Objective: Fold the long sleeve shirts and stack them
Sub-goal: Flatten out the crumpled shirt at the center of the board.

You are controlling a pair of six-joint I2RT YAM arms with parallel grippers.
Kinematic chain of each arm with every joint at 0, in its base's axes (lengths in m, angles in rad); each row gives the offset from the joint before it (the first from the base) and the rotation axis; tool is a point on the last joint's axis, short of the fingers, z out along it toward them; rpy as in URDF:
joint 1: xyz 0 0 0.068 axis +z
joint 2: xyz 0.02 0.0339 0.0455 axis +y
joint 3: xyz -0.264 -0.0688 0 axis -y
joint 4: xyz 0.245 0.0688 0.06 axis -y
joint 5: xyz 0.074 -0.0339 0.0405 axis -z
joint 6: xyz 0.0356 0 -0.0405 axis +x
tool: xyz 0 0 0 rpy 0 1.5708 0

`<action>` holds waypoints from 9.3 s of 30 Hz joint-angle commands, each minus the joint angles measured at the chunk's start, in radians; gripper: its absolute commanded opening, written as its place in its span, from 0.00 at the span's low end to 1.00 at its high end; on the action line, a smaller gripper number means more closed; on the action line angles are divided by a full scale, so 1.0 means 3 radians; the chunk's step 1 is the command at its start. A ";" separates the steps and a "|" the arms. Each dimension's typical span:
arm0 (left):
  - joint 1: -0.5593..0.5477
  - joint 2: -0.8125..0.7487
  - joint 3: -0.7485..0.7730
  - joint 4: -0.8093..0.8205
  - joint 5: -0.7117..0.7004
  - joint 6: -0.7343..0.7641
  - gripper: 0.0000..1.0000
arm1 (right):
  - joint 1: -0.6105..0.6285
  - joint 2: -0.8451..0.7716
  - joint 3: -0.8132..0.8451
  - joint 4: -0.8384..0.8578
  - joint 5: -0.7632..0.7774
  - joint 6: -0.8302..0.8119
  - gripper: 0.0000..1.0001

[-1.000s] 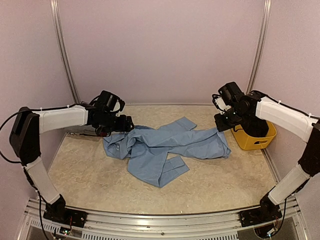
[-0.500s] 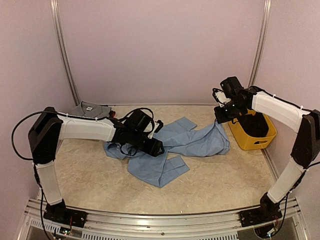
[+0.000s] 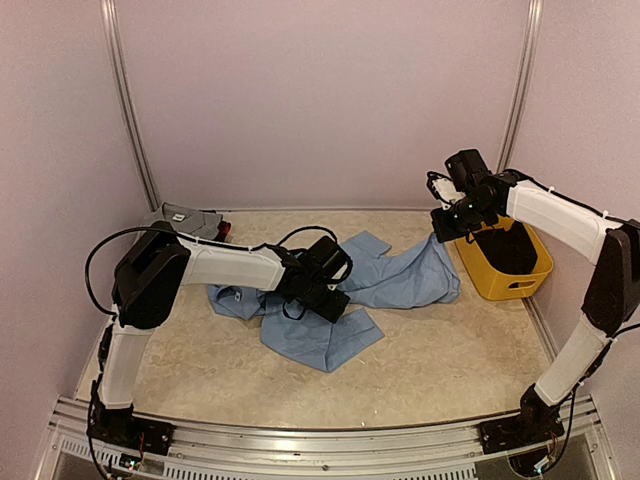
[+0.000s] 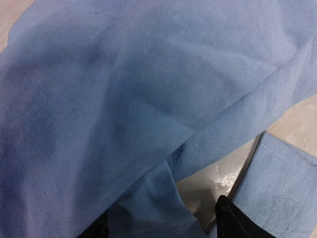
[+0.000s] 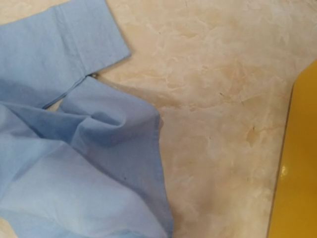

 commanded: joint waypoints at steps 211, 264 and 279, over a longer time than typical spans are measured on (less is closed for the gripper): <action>0.0958 -0.3187 0.0350 -0.0664 0.2112 0.0420 0.00 | 0.1990 -0.1272 -0.1704 0.1308 0.0419 0.0290 0.00; 0.1475 -0.2178 0.1368 -0.0796 0.0745 0.0163 0.00 | 0.0902 -0.0882 0.1390 -0.1206 0.1221 0.0305 0.00; 0.2185 0.0106 0.1889 -0.0024 0.1095 0.0031 0.00 | -0.0061 0.2091 0.2726 -0.0546 0.1269 -0.0411 0.00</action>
